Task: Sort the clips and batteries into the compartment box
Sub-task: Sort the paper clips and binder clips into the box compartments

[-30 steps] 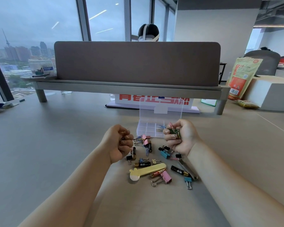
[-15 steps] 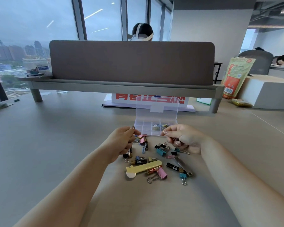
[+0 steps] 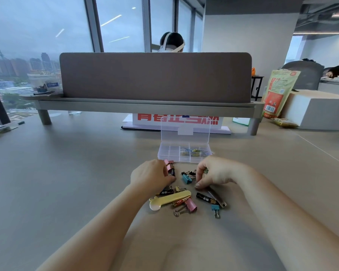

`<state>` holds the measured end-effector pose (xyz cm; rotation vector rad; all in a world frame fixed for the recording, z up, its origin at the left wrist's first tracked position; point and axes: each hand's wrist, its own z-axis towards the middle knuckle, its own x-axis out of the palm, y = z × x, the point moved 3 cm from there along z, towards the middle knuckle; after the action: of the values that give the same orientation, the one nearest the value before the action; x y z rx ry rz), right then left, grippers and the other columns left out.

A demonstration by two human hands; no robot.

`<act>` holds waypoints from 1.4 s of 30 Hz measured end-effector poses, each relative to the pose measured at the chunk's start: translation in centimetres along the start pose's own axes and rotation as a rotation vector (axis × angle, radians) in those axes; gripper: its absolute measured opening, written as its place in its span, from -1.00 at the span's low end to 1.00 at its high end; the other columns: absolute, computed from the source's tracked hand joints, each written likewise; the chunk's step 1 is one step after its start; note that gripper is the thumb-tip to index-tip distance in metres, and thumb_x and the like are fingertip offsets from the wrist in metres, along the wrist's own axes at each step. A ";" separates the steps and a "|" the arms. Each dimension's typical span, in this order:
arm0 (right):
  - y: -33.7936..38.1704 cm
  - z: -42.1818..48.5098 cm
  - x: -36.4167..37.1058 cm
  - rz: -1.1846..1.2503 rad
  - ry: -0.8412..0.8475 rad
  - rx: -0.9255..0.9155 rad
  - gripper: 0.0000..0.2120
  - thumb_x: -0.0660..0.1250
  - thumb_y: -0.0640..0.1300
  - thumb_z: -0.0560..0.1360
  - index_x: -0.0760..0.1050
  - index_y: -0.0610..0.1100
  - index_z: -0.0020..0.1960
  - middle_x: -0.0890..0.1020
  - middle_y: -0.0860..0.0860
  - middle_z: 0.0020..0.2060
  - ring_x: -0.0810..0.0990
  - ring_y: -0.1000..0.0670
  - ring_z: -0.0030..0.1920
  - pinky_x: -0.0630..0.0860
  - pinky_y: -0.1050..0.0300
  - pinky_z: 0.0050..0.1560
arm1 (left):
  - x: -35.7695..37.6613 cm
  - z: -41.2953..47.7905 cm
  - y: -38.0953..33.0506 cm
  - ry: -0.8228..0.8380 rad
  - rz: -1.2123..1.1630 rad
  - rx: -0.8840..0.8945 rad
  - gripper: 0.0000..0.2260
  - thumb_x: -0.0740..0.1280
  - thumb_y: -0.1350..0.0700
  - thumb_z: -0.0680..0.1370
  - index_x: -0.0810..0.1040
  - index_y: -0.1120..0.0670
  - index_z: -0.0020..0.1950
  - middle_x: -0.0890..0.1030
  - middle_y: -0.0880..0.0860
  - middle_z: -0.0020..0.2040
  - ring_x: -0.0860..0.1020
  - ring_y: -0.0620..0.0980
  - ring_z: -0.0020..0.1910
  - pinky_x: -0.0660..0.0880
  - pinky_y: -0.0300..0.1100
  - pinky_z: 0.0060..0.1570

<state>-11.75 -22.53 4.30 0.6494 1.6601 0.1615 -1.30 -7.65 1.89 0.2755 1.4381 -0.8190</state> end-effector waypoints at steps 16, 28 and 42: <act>-0.3 1.0 0.5 0.413 0.039 0.056 -0.84 0.30 -0.13 0.53 0.49 -0.11 -0.23 0.36 0.02 -0.45 0.21 0.09 -0.50 0.08 0.26 -0.51 | -0.2 0.6 0.9 0.056 -0.144 -0.008 -0.87 0.33 0.02 0.52 0.56 0.04 -0.17 0.57 -0.03 -0.24 0.53 -0.05 -0.23 0.47 -0.18 -0.29; -0.9 3.1 1.5 1.513 0.006 0.108 -0.80 0.13 -0.21 0.48 0.25 -0.14 -0.32 0.35 -0.02 -0.43 0.25 0.16 -0.62 0.05 0.40 -0.71 | -0.5 0.4 0.7 0.072 -0.101 0.007 -0.85 0.37 -0.04 0.49 0.59 0.03 -0.08 0.55 -0.05 -0.18 0.55 -0.05 -0.19 0.48 -0.21 -0.30; 0.4 3.8 1.7 1.085 -0.220 0.038 -0.94 0.35 -0.26 0.49 0.50 -0.16 -0.14 0.40 0.01 -0.43 0.24 0.17 -0.60 0.09 0.37 -0.66 | -1.5 1.5 2.7 0.183 -0.610 -0.096 -0.81 0.38 0.04 0.51 0.59 0.17 -0.16 0.42 -0.01 -0.41 0.32 -0.09 -0.45 0.30 -0.31 -0.49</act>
<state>-8.13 -22.33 2.17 1.4866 0.9533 0.7978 1.72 -6.21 2.72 -0.1817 1.7588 -1.2320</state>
